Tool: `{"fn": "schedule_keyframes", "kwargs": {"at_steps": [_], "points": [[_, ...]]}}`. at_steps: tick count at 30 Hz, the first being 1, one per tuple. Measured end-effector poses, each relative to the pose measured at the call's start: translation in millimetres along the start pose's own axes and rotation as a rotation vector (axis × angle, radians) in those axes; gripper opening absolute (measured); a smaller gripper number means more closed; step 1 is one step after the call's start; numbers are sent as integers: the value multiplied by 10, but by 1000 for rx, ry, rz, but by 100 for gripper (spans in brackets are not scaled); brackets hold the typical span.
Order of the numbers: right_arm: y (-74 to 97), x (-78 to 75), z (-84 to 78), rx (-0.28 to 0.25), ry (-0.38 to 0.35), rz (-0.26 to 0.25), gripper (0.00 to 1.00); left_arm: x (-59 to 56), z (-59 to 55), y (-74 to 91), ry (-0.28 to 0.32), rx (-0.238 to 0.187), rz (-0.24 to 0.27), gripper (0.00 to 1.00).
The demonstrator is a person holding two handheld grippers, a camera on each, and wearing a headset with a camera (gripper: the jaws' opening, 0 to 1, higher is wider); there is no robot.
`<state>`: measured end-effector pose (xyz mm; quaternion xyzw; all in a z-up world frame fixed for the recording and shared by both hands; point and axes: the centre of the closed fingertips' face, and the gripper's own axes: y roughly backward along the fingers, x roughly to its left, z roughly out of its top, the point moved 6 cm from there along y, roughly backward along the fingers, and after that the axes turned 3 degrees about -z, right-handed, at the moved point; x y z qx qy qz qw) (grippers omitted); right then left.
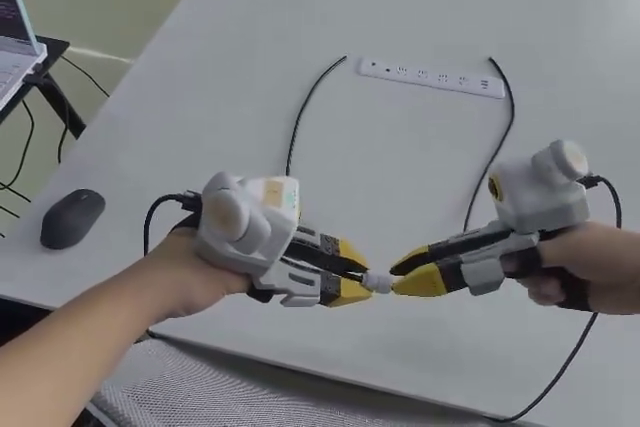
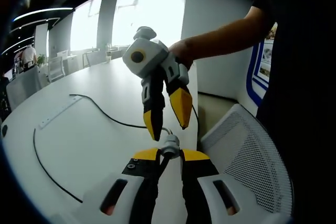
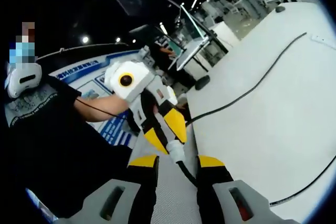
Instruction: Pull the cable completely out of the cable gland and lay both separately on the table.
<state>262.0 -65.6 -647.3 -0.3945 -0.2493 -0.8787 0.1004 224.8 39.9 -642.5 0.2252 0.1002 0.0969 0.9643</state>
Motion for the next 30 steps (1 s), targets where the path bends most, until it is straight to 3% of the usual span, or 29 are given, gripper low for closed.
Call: {"fn": "schedule_keyframes", "kwargs": {"at_steps": [2,10,16,24,28,30], "points": [[-12,15,-10,-1,-48,40,21,-1,4,-1,-2,1,1,15],[-107,45,-51,-5,-39,71,16,-7,11,-9,0,4,2,16],[-112,15,-63,-5,-17,65,9,3,0,-27,6,10,2,16],[-95,55,-47,3,100,2,8,19,-18,-38,31,9,-2,15],[-84,80,-24,4,193,-46,8,23,-9,-28,32,-1,2,15],[-91,98,-13,12,283,-87,8,27,-13,-20,41,-4,5,15]]}}
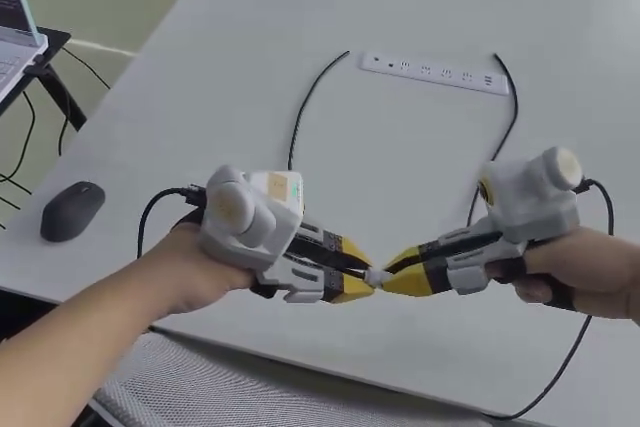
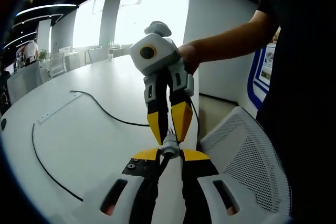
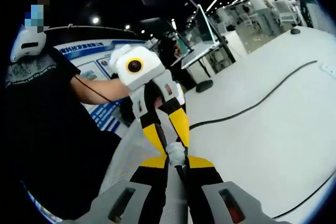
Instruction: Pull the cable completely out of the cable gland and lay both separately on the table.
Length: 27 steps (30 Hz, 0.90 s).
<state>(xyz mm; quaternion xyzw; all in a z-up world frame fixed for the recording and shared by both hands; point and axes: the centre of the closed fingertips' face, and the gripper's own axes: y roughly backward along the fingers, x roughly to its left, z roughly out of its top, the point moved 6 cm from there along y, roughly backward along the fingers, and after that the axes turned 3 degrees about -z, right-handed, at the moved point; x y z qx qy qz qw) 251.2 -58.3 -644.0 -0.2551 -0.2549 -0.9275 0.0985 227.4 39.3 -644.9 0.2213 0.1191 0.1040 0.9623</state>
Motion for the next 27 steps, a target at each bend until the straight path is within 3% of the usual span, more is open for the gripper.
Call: {"fn": "schedule_keyframes", "kwargs": {"at_steps": [4,8,11,12,19,23,27], "points": [[-30,60,31,38,216,-76,8,13,-11,18,14,1,-1,15],[-53,99,53,69,378,-169,7,29,-18,49,37,-6,-3,15],[-63,115,46,69,443,-237,7,28,-15,70,41,-11,-4,15],[-67,134,38,73,501,-264,7,21,-14,74,44,-14,-6,15],[-126,234,-23,143,649,-402,7,-18,-34,60,78,-23,-26,15],[-173,256,-51,167,705,-443,7,-20,-69,57,99,-27,-25,15],[-182,258,-48,170,710,-469,8,-9,-91,61,111,-37,-22,15]]}}
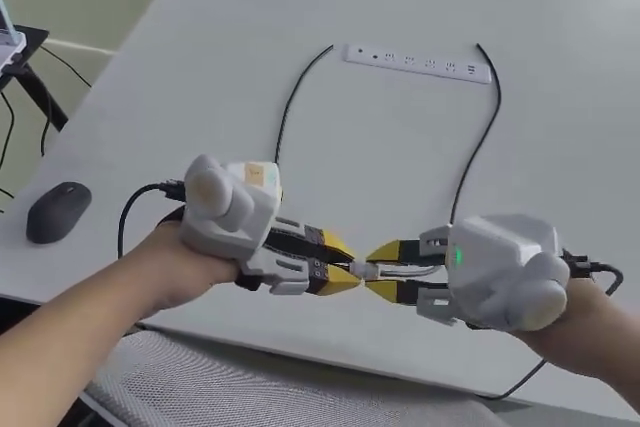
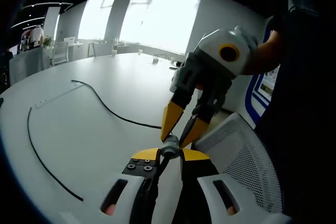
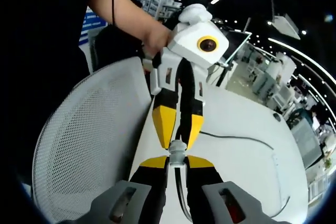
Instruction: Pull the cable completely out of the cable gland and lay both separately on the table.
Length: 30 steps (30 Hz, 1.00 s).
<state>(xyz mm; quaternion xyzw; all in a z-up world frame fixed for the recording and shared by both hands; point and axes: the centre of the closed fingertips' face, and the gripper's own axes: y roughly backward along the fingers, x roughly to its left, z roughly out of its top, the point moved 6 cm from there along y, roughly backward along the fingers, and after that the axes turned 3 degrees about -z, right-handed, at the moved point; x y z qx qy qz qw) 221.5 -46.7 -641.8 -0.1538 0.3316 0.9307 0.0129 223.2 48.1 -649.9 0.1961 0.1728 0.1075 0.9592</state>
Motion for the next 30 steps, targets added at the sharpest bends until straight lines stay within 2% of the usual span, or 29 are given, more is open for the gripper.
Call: {"fn": "schedule_keyframes", "kwargs": {"at_steps": [7,13,18,20,23,26,27,29,30], "points": [[-13,-3,-19,4,-62,-11,8,-8,9,-15,-23,10,0,15],[18,-56,-13,1,-122,-24,9,-8,62,-16,-34,-4,2,15],[65,-100,-15,-16,-247,-56,12,10,81,3,-54,-9,9,15],[89,-107,-52,-1,-302,-64,12,17,85,15,-54,-10,14,15],[134,-136,-93,8,-350,-118,12,41,96,44,-61,-17,23,15],[167,-134,-140,50,-327,-175,11,52,117,61,-60,-27,31,15],[184,-164,-152,58,-311,-222,9,56,125,63,-58,-31,33,15],[176,-141,-179,82,-326,-223,8,80,137,65,-56,-36,46,15],[182,-151,-183,87,-311,-242,8,86,141,65,-53,-37,47,15]]}}
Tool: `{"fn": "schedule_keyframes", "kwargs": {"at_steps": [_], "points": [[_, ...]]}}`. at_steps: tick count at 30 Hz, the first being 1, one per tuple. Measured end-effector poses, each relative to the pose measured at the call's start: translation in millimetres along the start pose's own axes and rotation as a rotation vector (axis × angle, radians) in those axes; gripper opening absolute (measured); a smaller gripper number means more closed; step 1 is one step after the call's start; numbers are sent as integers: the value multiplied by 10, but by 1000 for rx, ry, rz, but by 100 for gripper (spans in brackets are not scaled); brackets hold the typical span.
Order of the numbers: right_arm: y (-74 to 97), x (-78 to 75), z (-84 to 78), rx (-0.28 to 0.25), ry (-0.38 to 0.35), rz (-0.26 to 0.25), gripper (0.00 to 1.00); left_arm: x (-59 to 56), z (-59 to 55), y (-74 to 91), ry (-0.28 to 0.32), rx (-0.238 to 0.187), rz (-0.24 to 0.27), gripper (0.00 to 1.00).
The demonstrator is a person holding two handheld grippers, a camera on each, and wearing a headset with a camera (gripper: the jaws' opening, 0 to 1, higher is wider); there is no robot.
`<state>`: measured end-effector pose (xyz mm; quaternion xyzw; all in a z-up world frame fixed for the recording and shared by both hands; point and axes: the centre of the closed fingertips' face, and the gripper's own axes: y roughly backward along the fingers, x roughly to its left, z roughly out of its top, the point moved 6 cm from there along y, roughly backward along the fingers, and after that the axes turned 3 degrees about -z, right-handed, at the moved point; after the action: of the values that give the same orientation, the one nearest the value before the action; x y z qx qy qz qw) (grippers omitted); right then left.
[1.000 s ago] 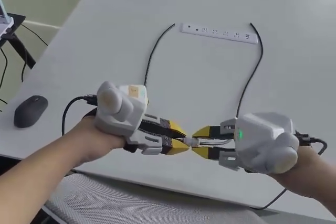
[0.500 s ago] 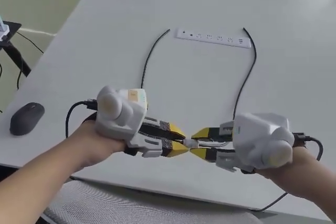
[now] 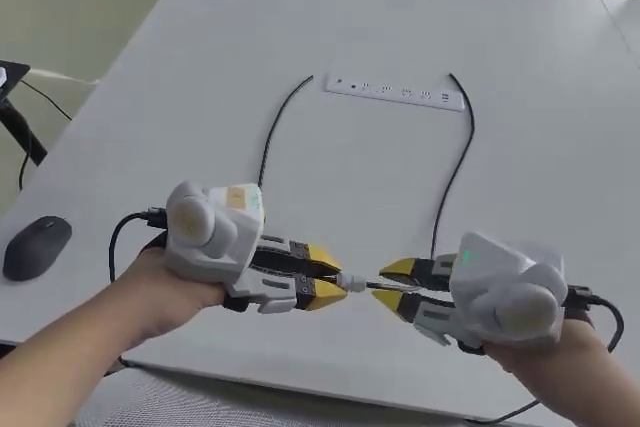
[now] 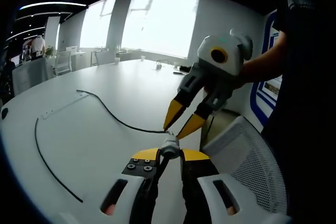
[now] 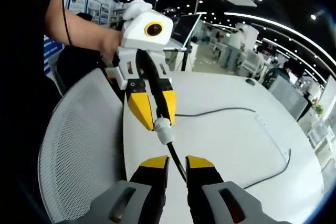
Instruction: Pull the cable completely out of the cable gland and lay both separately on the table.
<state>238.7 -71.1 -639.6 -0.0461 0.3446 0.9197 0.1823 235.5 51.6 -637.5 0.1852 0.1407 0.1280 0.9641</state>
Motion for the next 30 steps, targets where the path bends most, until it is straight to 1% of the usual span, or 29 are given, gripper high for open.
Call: {"fn": "schedule_keyframes", "kwargs": {"at_steps": [1,4,7,10,13,15,18,21,26,27,30], "points": [[7,-20,6,-4,8,-25,8,2,4,-1,1,0,-1,15],[7,-15,24,-14,-11,-29,8,-2,33,-7,2,-4,3,16],[-8,3,29,-4,30,-54,7,14,47,-27,4,-8,5,16],[-20,7,60,-15,26,-72,6,25,67,-56,9,-10,6,16],[-34,21,75,-10,58,-91,2,34,84,-77,12,-21,15,16],[-46,36,82,-6,64,-95,2,39,81,-89,14,-19,13,16],[-66,46,59,3,55,-94,1,28,68,-100,10,-6,10,15],[-69,47,41,-7,31,-92,1,21,56,-96,7,-3,9,15],[-78,32,18,1,20,-94,0,44,36,-89,4,4,14,15],[-84,15,-1,9,11,-93,0,47,32,-84,6,8,15,15],[-79,-19,-18,6,-23,-91,0,54,45,-66,5,5,18,15]]}}
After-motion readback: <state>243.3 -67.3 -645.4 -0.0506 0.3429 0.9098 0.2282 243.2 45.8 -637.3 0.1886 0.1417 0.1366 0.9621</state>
